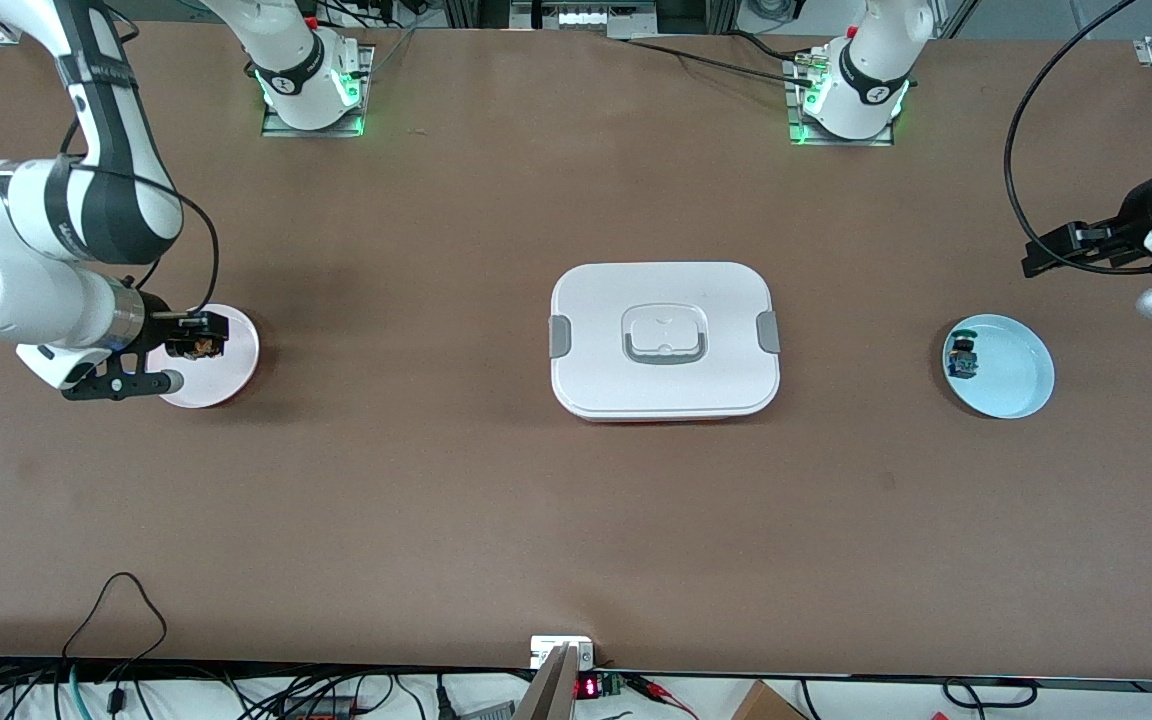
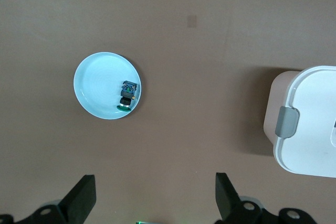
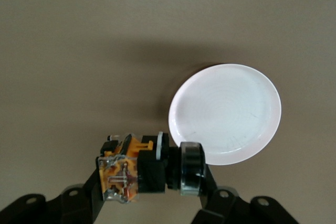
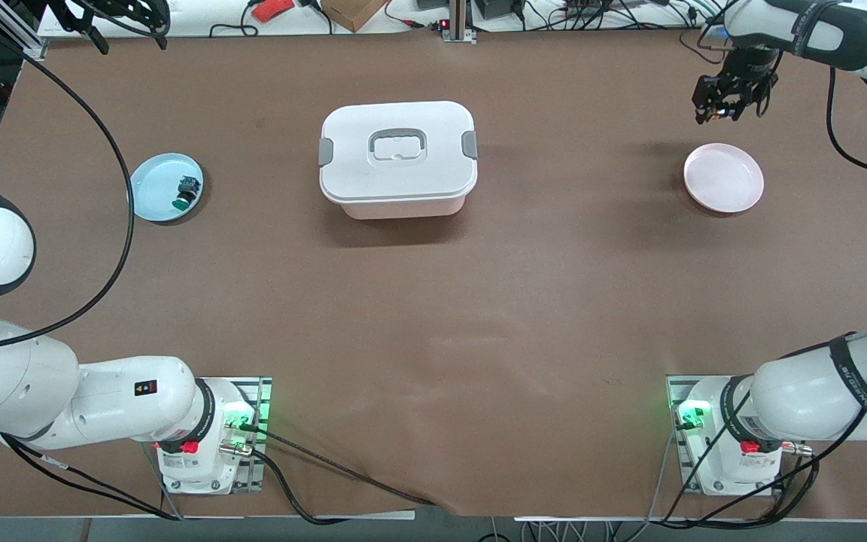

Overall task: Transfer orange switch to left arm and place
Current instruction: 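Carry the switch up with the right gripper while the left gripper approaches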

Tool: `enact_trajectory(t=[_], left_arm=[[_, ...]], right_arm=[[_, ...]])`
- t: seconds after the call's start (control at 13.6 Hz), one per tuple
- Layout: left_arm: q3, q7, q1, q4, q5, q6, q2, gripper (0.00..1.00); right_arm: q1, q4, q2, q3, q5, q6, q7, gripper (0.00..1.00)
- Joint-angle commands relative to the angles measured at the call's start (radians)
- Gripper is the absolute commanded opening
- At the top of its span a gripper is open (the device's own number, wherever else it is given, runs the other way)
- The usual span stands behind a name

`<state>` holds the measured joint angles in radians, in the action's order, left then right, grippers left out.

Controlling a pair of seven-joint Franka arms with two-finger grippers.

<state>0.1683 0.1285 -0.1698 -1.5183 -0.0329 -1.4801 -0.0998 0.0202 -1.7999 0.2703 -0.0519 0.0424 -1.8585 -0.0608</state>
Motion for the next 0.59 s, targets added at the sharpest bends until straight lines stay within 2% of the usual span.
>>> enact_trajectory(t=[0.0,0.22,0.37,0.52], left_arm=[[0.002,0.003,0.001,0.018,-0.004,0.011,-0.001,1.00],[0.002,0.005,0.001,0.018,-0.004,0.011,-0.001,1.00],[0.002,0.005,0.001,0.018,-0.004,0.012,-0.001,1.00],[0.002,0.005,0.001,0.018,-0.004,0.012,-0.001,1.00]], right_arm=[[0.006,0.043,-0.045,-0.054,-0.053,0.053,-0.051,0.14],[0.004,0.086,-0.080,-0.095,-0.296,0.073,-0.106,0.15],[-0.005,0.123,-0.092,-0.140,-0.347,0.049,-0.108,0.14],[-0.009,0.126,-0.124,-0.224,-0.355,-0.025,-0.143,0.14]])
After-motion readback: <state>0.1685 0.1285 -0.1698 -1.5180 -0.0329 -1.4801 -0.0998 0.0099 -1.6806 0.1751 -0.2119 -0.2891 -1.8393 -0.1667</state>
